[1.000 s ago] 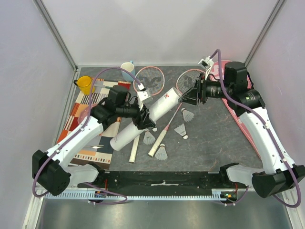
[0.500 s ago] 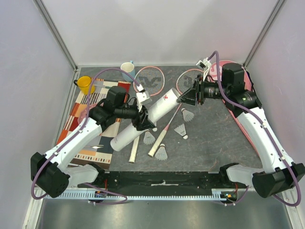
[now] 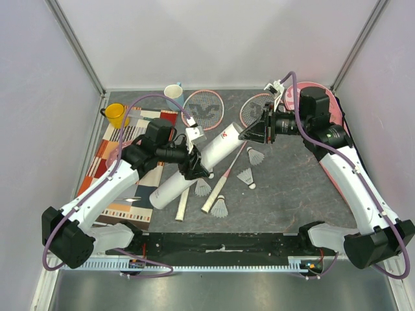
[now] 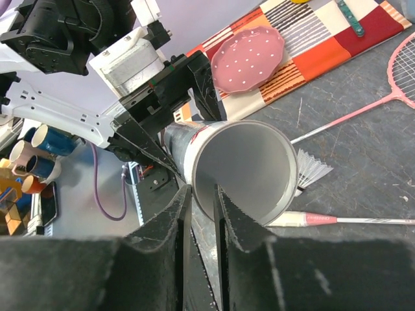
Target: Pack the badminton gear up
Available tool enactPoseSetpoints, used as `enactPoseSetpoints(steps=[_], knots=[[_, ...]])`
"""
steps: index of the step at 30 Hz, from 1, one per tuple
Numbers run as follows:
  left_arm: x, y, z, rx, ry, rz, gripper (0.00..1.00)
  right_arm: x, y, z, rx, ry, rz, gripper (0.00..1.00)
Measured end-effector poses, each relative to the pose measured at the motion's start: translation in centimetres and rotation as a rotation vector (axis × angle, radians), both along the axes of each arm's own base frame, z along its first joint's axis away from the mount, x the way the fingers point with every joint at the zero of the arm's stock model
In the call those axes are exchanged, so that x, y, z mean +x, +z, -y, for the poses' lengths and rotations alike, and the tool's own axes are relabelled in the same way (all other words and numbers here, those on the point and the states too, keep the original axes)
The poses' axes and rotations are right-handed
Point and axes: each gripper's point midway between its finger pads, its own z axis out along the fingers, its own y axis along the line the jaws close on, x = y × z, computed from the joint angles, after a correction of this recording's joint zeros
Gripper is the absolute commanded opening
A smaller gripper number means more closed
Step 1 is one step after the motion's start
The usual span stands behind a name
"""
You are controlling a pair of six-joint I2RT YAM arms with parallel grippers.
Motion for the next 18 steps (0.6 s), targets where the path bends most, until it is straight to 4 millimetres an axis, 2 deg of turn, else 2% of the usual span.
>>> enactPoseSetpoints(steps=[2,6,18], knots=[[-0.03,-0.07,-0.05,0.003,0.001,-0.003,0.55,-0.08,0.08,-0.06,0.003,0.006,0.003,0.17],[-0.09,-0.21,-0.09,0.006,0.001,-0.007,0.54,-0.18,0.18,-0.17,0.008,0.018,0.013,0.01],[-0.28,-0.77,-0.21,0.014,0.0,-0.017,0.53,-0.24,-0.35,-0.11,0.01,0.002,0.03,0.0]])
